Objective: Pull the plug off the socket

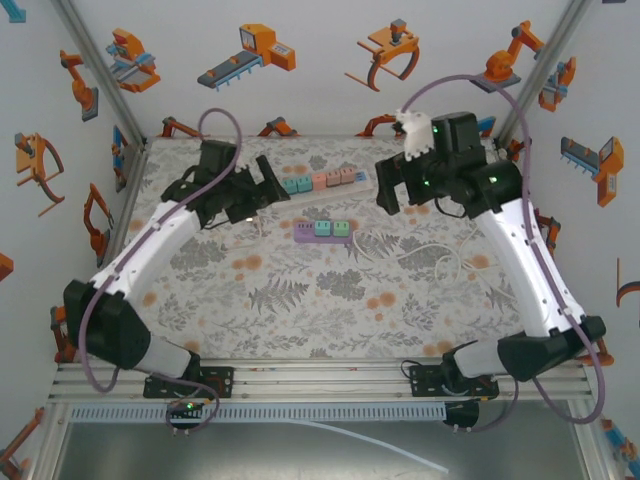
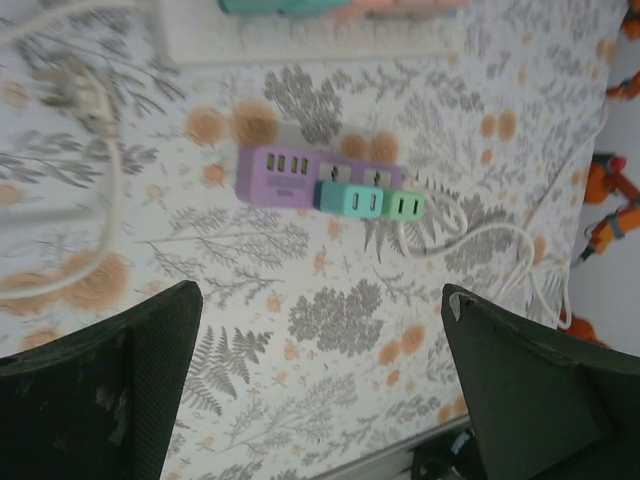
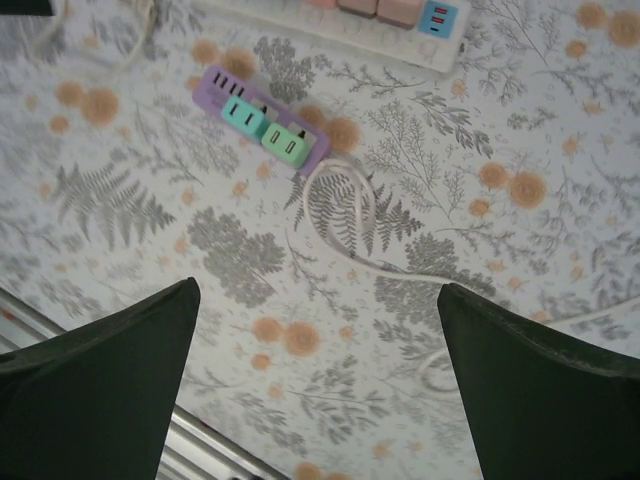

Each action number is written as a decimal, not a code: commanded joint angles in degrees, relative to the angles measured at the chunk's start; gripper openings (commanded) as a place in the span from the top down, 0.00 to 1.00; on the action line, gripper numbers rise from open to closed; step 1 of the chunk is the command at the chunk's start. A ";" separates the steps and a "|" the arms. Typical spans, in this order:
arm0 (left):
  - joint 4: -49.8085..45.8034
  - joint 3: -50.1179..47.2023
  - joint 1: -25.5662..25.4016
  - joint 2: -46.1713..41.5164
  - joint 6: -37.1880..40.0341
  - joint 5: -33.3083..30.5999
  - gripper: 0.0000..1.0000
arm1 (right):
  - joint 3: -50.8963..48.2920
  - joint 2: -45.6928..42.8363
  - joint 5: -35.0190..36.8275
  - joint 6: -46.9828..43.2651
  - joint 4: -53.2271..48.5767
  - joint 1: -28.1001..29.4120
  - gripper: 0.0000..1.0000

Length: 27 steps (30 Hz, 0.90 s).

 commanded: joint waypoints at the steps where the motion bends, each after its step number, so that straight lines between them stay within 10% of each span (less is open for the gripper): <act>1: -1.05 4.09 -1.73 4.30 -2.08 2.90 0.02 | 1.68 3.31 3.02 -17.04 -3.52 2.58 0.06; 13: -0.27 7.45 -2.65 17.45 1.95 -3.83 0.03 | -14.60 9.72 -17.37 -41.96 18.16 2.91 0.14; 27: 0.07 9.30 -2.70 25.84 5.62 -2.99 0.28 | -26.16 19.23 -21.90 -42.24 43.58 2.26 0.15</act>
